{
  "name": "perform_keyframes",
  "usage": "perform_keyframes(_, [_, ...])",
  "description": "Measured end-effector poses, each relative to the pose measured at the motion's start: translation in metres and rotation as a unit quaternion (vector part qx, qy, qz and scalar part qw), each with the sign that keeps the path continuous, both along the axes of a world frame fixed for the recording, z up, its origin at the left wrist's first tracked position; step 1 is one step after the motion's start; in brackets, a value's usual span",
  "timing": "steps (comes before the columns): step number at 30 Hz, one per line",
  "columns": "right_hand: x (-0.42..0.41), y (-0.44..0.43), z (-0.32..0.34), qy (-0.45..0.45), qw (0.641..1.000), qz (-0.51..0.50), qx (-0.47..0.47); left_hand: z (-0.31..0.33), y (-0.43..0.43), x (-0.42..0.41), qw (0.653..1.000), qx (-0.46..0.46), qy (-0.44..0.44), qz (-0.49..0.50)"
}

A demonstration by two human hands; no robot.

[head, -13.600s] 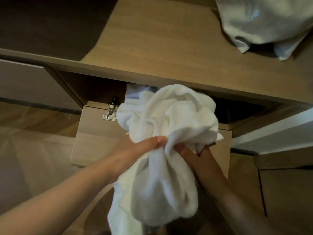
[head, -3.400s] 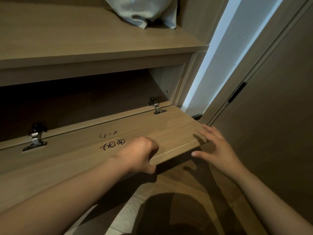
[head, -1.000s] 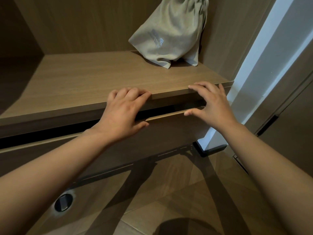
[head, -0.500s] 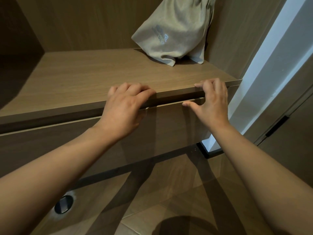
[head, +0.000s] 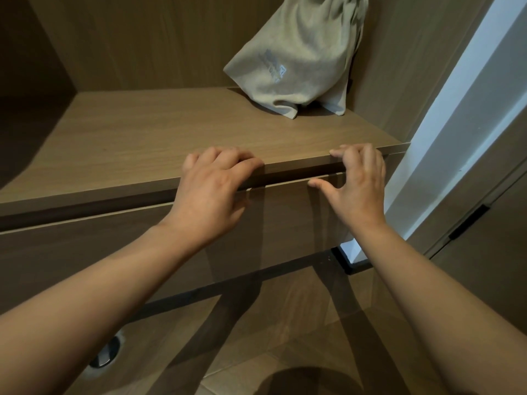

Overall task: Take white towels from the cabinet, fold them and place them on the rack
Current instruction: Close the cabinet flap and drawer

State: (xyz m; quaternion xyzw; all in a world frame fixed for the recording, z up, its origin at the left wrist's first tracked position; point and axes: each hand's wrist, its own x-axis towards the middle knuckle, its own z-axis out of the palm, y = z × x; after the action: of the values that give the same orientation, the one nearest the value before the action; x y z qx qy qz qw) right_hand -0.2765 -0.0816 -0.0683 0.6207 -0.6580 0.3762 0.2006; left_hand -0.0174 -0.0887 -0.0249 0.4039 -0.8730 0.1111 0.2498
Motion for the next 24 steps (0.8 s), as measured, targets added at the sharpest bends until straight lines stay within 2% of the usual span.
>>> perform_keyframes(7, [0.004,0.008,0.015,0.018,0.999,-0.011,0.05,0.012,0.002,-0.003,0.997,0.067,0.027,0.003])
perform_keyframes(12, [0.004,0.018,0.034,0.03,0.989,0.001,0.144,0.027,0.005,-0.002,0.993,0.121,0.008,0.003])
perform_keyframes(15, [0.001,0.027,0.07,0.052,0.968,0.018,0.245,0.052,0.006,-0.005,0.981,0.191,-0.031,-0.002])
perform_keyframes(19, [-0.005,0.047,0.141,0.067,0.945,0.019,0.319,0.109,0.004,-0.011,0.945,0.273,-0.178,0.01])
perform_keyframes(24, [-0.004,0.078,0.232,0.094,0.916,0.008,0.39,0.192,0.019,-0.017,0.936,0.313,-0.16,0.024])
